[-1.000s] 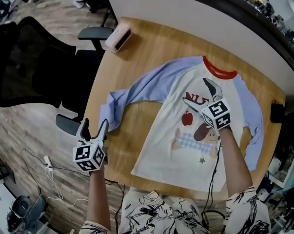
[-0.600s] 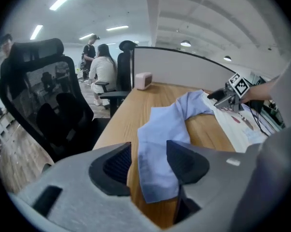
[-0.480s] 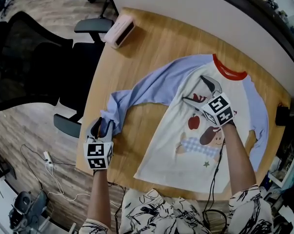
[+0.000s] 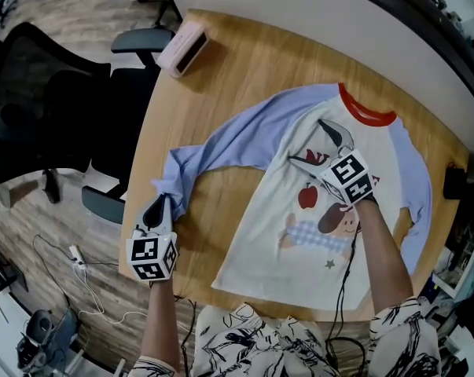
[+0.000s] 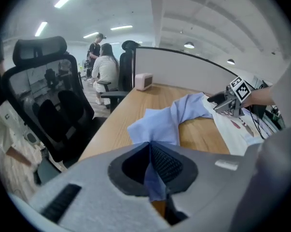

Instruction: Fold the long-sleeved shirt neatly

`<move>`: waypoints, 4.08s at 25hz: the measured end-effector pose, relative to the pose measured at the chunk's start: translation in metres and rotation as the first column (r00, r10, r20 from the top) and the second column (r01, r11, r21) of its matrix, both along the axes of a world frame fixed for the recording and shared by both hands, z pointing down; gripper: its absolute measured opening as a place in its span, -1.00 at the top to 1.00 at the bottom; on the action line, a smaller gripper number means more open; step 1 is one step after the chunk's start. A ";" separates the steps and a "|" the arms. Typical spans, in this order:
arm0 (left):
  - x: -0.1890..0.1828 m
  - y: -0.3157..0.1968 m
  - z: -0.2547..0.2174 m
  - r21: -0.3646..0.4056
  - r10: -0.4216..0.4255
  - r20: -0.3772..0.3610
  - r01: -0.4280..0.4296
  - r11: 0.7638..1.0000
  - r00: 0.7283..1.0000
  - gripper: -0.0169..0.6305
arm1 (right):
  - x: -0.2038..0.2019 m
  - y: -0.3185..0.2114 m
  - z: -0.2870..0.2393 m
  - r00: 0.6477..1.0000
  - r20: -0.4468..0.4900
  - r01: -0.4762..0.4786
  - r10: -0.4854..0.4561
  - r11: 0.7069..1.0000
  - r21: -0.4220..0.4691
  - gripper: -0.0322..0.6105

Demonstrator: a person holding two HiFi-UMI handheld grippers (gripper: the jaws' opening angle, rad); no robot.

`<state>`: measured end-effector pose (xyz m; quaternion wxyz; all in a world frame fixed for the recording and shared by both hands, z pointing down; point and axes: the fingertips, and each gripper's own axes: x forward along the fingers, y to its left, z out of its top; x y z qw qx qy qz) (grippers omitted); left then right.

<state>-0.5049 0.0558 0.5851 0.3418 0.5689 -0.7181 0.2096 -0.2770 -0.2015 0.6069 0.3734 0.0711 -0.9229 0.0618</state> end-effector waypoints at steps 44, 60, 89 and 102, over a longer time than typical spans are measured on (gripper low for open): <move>0.394 -0.185 -0.297 0.676 0.764 -0.036 -0.547 0.493 0.644 0.89 | 0.090 -0.007 -0.031 0.998 -0.008 0.068 -0.067 0.988 0.138 -0.63; 0.502 -0.233 -0.141 0.368 0.726 -0.155 -0.642 0.672 0.670 0.89 | 0.279 0.014 -0.033 0.993 -0.103 0.075 -0.063 0.991 0.114 -0.64; 0.465 -0.220 -0.072 0.136 0.721 0.071 -0.723 0.677 0.689 0.06 | 0.347 0.026 -0.067 0.978 0.130 -0.158 0.162 0.987 -0.041 -0.54; 0.410 -0.222 -0.067 0.106 0.689 0.153 -0.705 0.702 0.709 0.17 | 0.342 0.023 -0.012 0.856 -0.159 -0.515 0.492 0.838 -0.180 0.62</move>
